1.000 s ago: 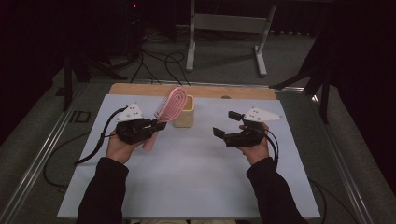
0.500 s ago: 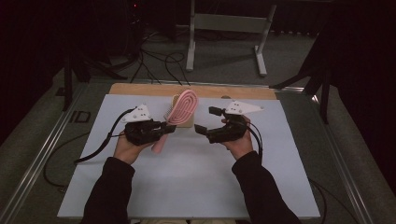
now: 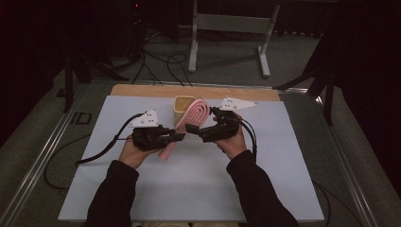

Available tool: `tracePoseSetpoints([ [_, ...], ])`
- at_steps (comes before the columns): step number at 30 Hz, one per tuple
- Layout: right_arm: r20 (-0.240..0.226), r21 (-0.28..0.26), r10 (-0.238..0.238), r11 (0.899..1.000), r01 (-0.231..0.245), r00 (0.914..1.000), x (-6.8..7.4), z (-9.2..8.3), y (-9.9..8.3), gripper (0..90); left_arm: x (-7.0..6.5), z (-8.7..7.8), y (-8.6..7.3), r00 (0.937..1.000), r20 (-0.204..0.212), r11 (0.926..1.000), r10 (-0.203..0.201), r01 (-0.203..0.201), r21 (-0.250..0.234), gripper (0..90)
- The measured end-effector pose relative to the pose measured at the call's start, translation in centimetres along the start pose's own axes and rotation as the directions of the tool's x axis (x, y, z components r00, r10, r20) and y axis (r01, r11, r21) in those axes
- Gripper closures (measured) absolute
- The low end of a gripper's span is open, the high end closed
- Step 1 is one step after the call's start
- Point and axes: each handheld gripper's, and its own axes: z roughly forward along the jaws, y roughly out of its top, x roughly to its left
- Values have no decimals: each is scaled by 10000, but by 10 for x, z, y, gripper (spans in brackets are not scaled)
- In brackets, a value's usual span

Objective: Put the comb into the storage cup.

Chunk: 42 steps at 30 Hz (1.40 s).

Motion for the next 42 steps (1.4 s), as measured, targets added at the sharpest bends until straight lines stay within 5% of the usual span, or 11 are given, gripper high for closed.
tracePoseSetpoints([
  [6,-989,-153,394,9990,-411,9943,-1,5,0,178,0,1,-1,9985,550,9999,10,-4,-115,804],
  [10,-1748,-127,459,9987,-489,9835,-1,5,0,371,1,2,-1,9972,747,9999,-99,101,-24,804],
  [20,-2323,-164,431,9987,-482,9717,0,5,-1,517,1,5,-3,9938,1106,9999,-135,141,-50,797],
  [22,-2462,-318,594,9971,-694,9674,-3,3,-2,622,1,5,-2,9928,1189,9998,-114,133,-154,771],
  [38,-1934,-649,483,9960,-618,9799,3,4,1,637,1,4,-2,9961,863,9989,-179,216,-420,727],
  [42,-1795,-749,601,9944,-745,9819,3,3,1,638,0,2,-2,9960,874,9987,-178,219,-463,649],
])
